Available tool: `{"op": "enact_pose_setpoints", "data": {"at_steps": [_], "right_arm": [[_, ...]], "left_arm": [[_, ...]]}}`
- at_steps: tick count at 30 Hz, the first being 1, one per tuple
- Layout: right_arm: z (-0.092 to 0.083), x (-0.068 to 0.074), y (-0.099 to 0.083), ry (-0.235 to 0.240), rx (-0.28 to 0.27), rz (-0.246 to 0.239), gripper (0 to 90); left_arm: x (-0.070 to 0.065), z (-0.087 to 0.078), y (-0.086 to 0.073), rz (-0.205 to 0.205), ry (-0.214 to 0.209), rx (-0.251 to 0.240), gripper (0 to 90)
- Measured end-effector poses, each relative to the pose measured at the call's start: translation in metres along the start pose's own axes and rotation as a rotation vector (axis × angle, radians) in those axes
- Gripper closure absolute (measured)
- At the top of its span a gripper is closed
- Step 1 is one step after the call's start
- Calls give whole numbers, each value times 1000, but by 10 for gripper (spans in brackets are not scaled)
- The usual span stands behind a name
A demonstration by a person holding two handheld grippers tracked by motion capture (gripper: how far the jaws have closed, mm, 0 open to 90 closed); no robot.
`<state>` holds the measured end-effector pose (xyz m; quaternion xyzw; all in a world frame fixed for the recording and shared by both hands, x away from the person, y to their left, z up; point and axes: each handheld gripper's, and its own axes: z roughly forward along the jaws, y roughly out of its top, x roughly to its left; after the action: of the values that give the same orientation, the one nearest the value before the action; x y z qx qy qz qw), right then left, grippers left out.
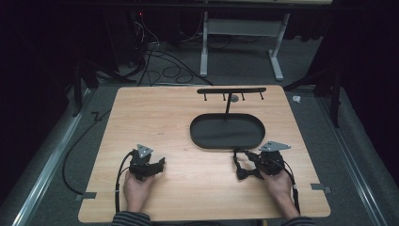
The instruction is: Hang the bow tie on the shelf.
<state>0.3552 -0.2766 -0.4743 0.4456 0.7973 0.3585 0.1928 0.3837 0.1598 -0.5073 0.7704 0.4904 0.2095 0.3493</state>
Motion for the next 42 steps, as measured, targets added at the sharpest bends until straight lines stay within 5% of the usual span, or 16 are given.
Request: {"op": "enact_pose_setpoints", "data": {"at_steps": [14,42], "right_arm": [[-32,3,29,-25,-115,-55,890],[-47,-15,77,-23,-194,-64,893]], "left_arm": [[0,0,0,2,1,1,292],[0,0,0,2,1,1,291]]}}
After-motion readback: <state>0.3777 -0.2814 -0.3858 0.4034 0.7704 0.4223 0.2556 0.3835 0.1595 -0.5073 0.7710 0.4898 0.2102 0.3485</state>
